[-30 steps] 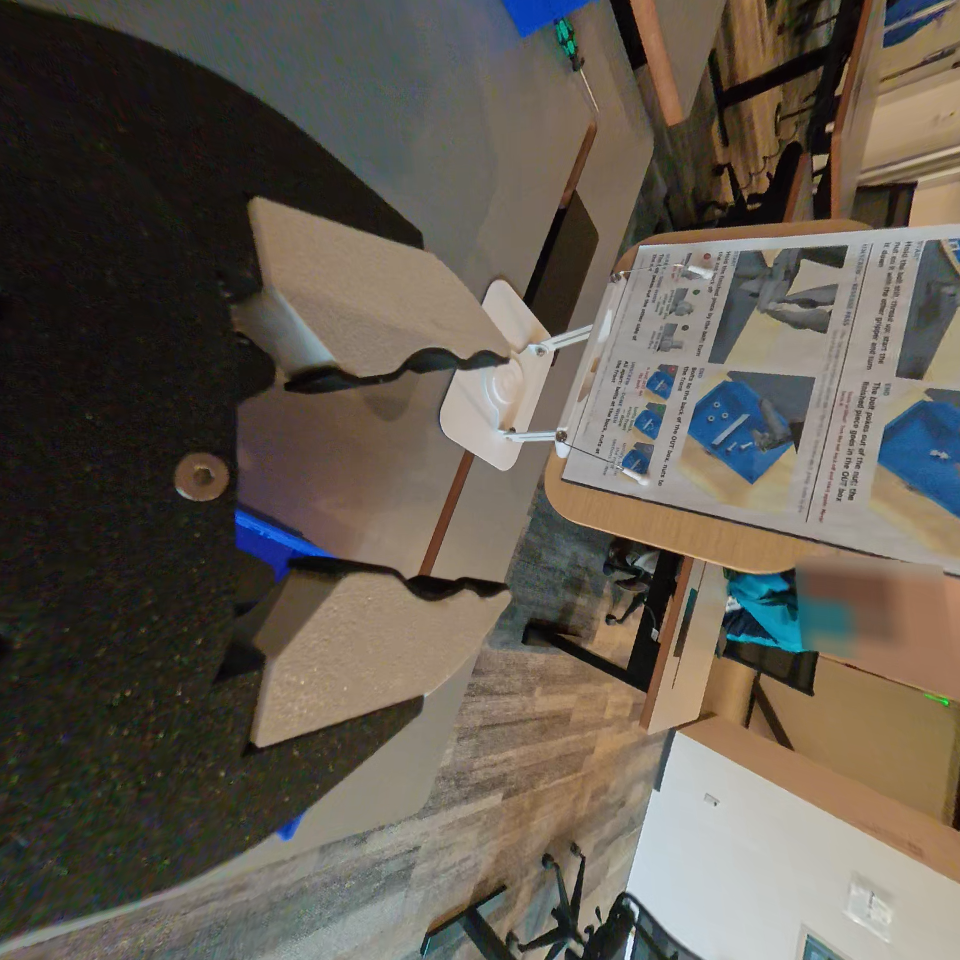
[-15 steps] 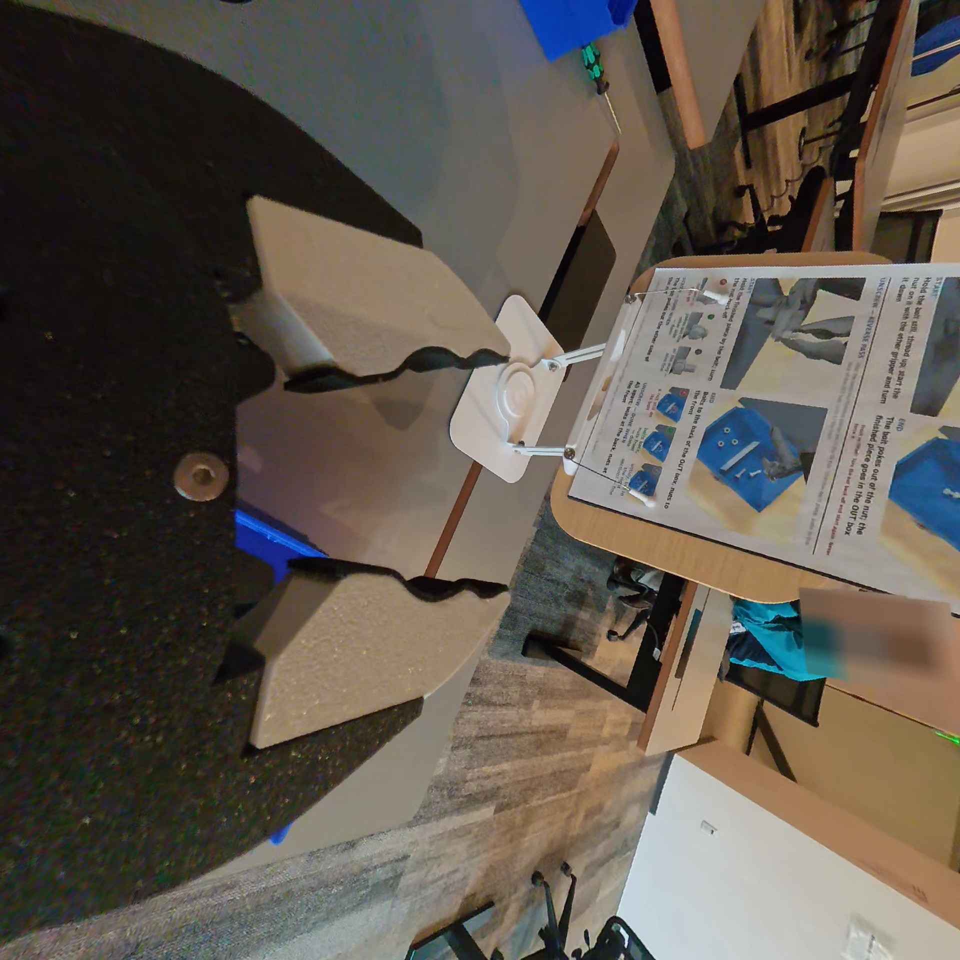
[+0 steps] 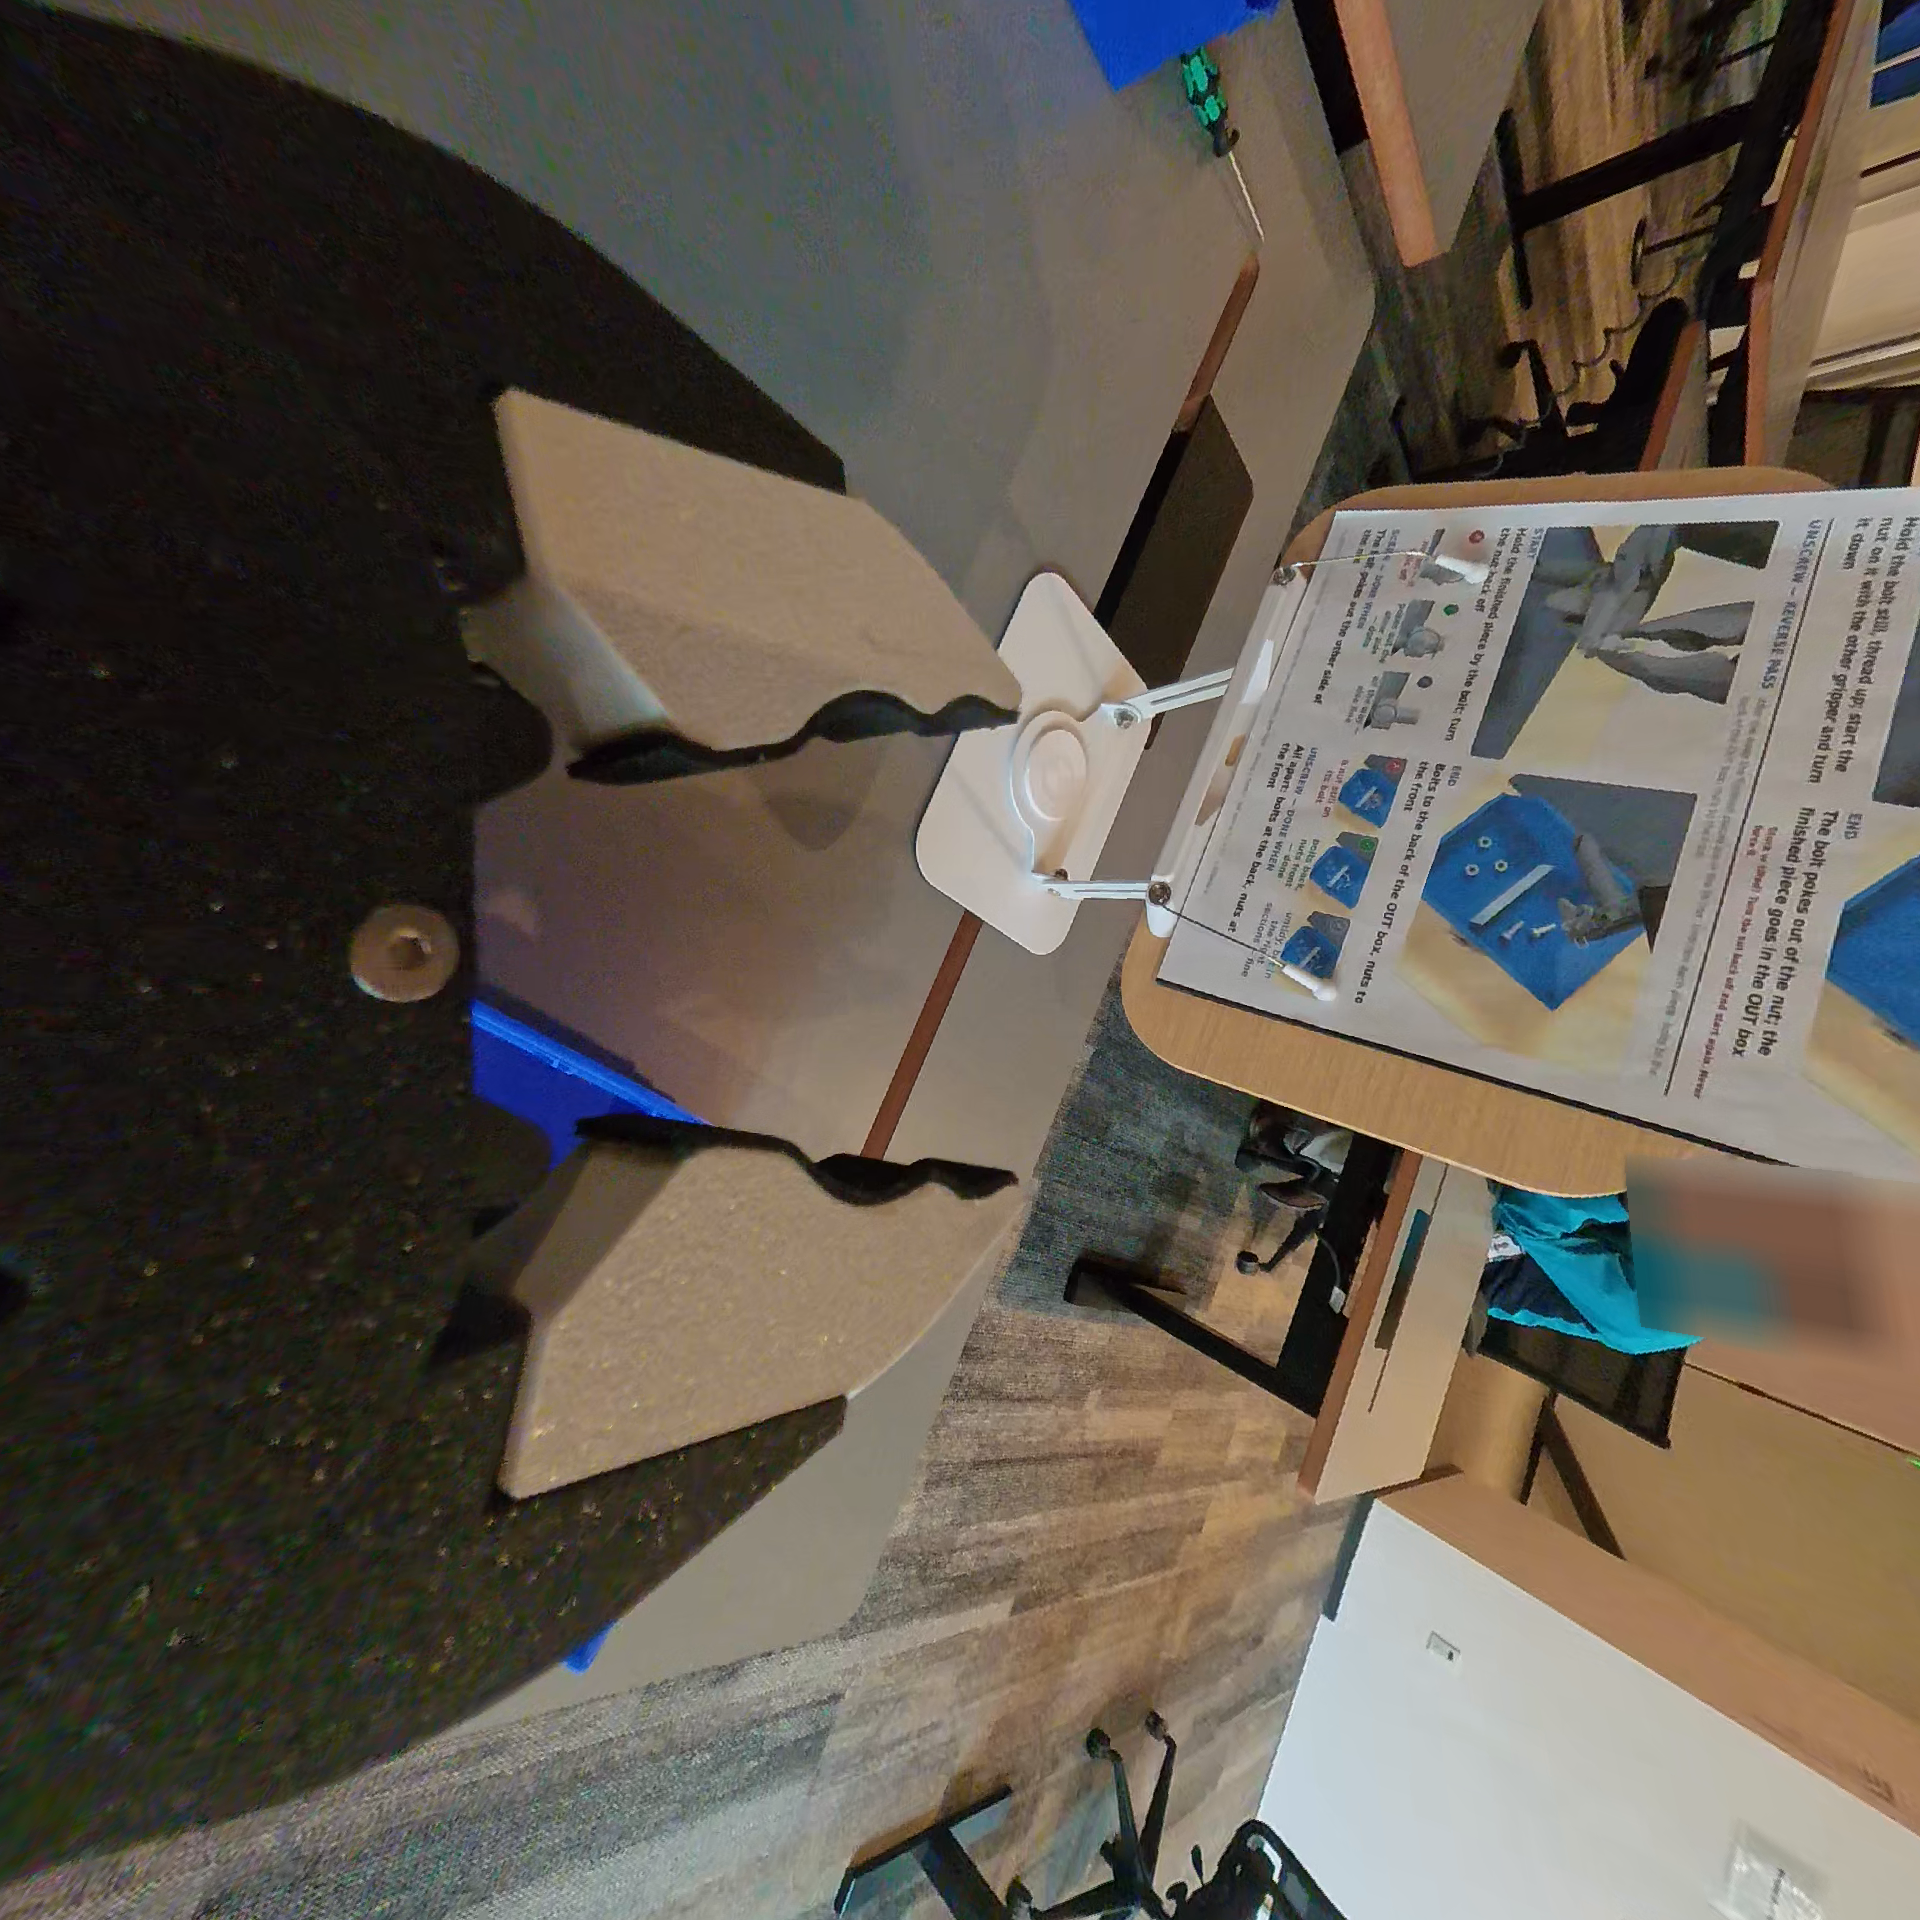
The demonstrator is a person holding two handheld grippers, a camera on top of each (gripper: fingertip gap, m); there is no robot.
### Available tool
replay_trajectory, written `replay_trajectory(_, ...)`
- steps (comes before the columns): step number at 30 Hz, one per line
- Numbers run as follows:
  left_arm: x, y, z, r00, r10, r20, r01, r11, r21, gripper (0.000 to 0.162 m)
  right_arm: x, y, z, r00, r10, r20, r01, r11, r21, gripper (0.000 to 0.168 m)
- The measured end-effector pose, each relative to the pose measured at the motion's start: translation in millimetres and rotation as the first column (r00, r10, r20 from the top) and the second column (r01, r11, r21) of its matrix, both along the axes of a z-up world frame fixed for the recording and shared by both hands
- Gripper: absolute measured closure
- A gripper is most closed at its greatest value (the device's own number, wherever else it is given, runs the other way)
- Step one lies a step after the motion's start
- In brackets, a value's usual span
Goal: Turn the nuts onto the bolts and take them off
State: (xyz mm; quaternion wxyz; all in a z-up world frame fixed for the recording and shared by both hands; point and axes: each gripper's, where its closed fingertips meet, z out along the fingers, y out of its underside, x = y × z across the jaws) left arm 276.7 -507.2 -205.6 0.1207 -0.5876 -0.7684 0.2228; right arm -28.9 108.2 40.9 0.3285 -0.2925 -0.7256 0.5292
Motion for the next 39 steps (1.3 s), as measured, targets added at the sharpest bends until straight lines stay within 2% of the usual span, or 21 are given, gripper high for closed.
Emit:
replay_trajectory(5,-2.8,-1.5,-4.3,1.000,0.002,0.013,-0.002,1.000,0.023,0.127,-1.1,-0.1,-1.5,1.000,-0.005,0.003,0.005,1.000,0.007,0.089)
replay_trajectory(12,-1.1,3.3,-11.8,0.994,-0.006,0.113,-0.004,0.996,0.085,0.129,-2.2,1.6,-2.1,1.000,-0.015,0.003,0.015,1.000,0.012,0.089)
replay_trajectory(13,-1.0,4.2,-12.7,0.992,-0.008,0.125,-0.004,0.995,0.096,0.132,-2.2,1.8,-1.7,1.000,-0.015,0.002,0.015,1.000,0.010,0.089)
replay_trajectory(15,-1.4,7.3,-13.9,0.990,-0.024,0.140,0.007,0.993,0.121,0.151,-2.6,2.9,-1.4,1.000,-0.020,0.002,0.020,1.000,0.007,0.089)
replay_trajectory(21,-0.2,5.0,-11.1,0.986,-0.030,0.163,0.016,0.996,0.088,0.152,-3.7,4.6,-2.6,1.000,-0.022,0.008,0.022,1.000,0.006,0.089)
replay_trajectory(25,-1.9,5.3,10.4,0.992,-0.034,0.122,0.027,0.998,0.056,0.152,-3.3,2.6,-4.0,1.000,-0.017,0.013,0.017,1.000,0.014,0.089)
replay_trajectory(30,-9.4,18.2,55.0,0.991,-0.098,0.091,0.099,0.995,-0.002,0.152,-1.2,-1.9,-5.3,1.000,-0.004,0.016,0.003,1.000,0.029,0.088)
replay_trajectory(35,-32.7,56.8,99.7,0.969,-0.242,0.054,0.245,0.969,-0.045,0.152,1.3,-2.2,-5.6,1.000,0.005,0.020,-0.006,0.999,0.039,0.088)
replay_trajectory(39,-57.7,100.8,126.2,0.925,-0.378,0.040,0.380,0.921,-0.086,0.152,2.4,1.1,-5.2,1.000,0.007,0.025,-0.008,0.999,0.034,0.088)
